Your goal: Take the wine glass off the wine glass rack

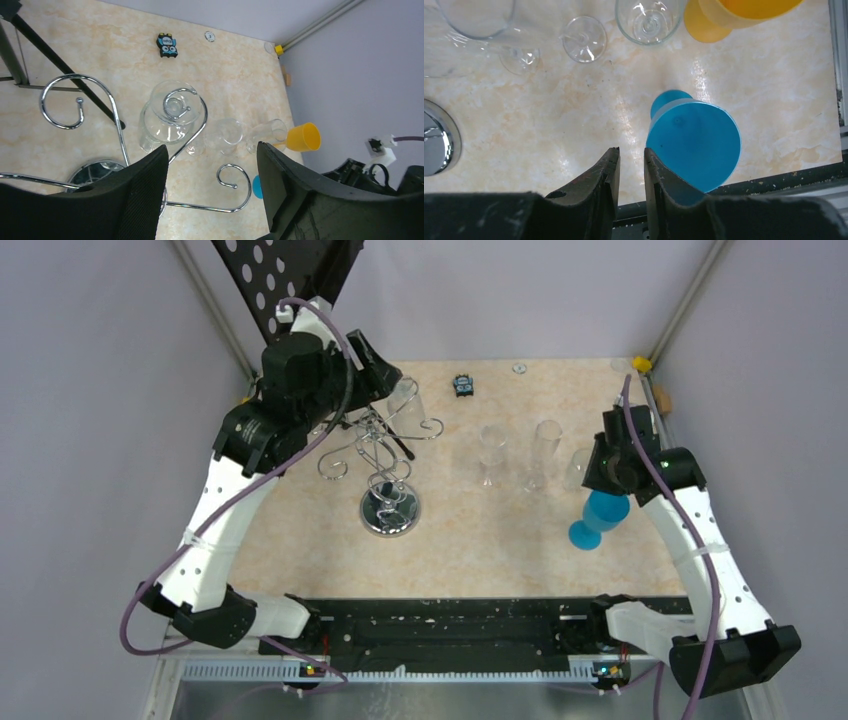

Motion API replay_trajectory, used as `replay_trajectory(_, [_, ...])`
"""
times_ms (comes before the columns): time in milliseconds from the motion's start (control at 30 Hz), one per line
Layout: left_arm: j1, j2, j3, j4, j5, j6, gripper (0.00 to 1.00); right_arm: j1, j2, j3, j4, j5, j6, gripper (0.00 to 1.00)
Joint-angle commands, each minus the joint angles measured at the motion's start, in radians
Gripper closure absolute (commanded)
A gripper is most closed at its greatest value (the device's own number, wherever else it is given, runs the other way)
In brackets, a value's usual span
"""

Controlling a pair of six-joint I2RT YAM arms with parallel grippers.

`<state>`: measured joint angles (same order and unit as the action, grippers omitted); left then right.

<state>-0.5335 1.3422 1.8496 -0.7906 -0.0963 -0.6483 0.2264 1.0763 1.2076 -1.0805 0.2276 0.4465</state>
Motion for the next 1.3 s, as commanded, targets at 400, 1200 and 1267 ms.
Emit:
replay_trajectory(400, [0.075,0.077,-0.012,0.015,0.007,0.018,0.49,0.008,-0.024,0.116,0.011,-0.033,-0.016,0.79])
replay_trajectory(1200, [0.12,0.147,-0.125,0.096,0.088,-0.15,0.53,0.008,-0.022,0.105,0.051,-0.063,-0.029,0.79])
replay_trajectory(1267, [0.125,0.127,-0.165,0.14,0.085,-0.185,0.54,0.008,-0.022,0.102,0.051,-0.068,-0.029,0.79])
